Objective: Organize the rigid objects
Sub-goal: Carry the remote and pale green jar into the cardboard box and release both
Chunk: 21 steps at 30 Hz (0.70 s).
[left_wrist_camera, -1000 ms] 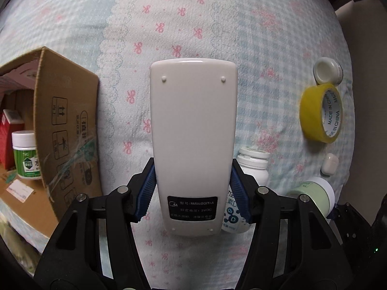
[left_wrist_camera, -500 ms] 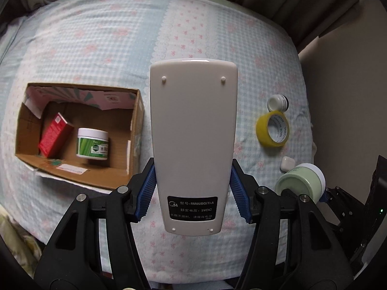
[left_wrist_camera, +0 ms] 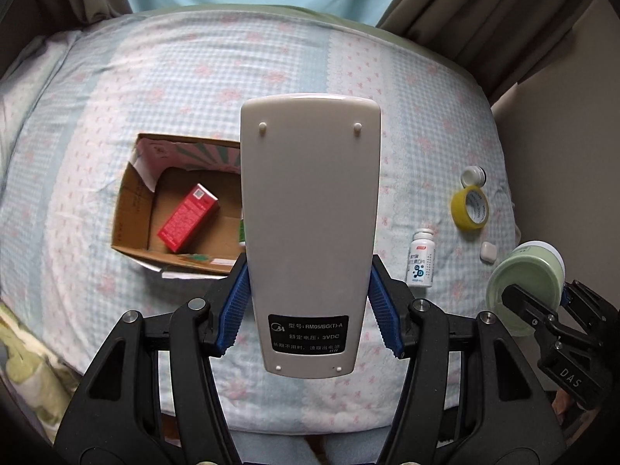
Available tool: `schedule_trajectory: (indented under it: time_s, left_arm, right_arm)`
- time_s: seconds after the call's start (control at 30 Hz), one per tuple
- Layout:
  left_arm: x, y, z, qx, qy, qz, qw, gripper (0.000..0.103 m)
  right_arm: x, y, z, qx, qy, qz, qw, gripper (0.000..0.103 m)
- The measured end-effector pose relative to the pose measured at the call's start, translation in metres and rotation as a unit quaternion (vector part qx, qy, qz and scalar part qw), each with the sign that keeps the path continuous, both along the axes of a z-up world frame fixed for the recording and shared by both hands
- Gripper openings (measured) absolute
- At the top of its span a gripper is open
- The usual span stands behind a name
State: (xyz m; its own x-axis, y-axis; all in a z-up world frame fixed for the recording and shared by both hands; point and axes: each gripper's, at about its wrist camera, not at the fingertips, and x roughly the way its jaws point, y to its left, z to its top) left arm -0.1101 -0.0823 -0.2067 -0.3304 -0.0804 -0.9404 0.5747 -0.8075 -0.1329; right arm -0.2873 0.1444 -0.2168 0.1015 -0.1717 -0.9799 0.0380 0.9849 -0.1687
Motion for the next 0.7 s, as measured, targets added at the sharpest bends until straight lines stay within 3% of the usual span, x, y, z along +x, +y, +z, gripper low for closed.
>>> schedule_trajectory:
  time_s: [0.33, 0.7]
  left_arm:
    - [0.042, -0.093, 0.002, -0.003, -0.001, -0.022, 0.9998, 0.054]
    - [0.028, -0.174, -0.022, -0.01, -0.025, -0.087, 0.9959, 0.054]
  right_arm:
    - [0.024, 0.083, -0.032, -0.009, 0.005, 0.016, 1.0, 0.04]
    - [0.06, 0.119, -0.082, -0.042, 0.036, -0.003, 0.998, 0.04]
